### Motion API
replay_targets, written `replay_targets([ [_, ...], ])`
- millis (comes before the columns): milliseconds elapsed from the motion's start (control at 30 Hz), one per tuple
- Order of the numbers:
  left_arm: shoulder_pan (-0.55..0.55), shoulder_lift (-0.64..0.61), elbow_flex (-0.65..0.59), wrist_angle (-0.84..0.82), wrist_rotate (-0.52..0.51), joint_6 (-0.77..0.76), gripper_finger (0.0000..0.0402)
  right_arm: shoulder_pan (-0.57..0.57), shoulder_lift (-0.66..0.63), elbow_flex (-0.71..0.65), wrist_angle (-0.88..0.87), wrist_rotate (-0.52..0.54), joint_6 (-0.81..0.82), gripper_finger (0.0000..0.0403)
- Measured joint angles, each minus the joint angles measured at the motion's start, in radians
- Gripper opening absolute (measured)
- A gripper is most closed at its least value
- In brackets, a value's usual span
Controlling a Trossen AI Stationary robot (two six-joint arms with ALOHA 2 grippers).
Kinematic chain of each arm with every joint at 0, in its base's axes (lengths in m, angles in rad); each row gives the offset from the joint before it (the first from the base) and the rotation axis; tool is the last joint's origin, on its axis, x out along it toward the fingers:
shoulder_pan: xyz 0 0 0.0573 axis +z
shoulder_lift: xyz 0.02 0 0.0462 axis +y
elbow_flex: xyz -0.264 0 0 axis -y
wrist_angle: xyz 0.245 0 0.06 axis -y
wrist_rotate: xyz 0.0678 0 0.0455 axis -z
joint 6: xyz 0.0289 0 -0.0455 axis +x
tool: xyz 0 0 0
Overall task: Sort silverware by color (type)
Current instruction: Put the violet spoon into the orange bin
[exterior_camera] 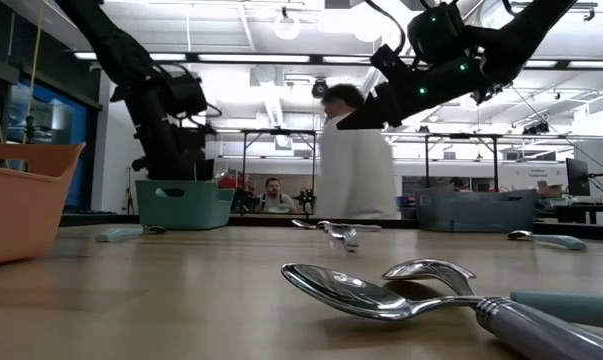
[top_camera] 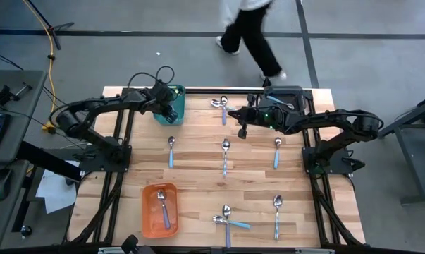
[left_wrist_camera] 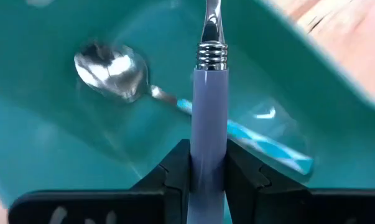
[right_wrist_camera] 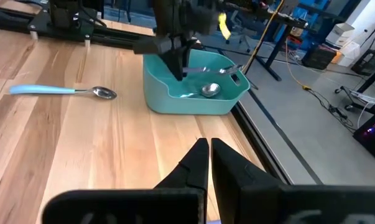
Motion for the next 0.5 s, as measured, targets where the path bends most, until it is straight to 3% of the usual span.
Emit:
replay_targets([
  [167, 0.000, 0.031, 0.000, 0.004, -0.002, -0.035, 0.0057, 0.000, 0.000, 0.000, -0.004, 0.000, 0.019, 0.0001],
  [367, -0.003, 0.030, 0.000, 0.004, -0.007, -0.032, 0.0131, 0.000, 0.000, 0.000, -0.023, 0.000, 0.019, 0.0000],
  [500, -0.008, 0.029, 0.000, 0.003, -0.031, -0.018, 0.0150, 0.000, 0.000, 0.000, -0.033, 0.000, 0.018, 0.0000],
])
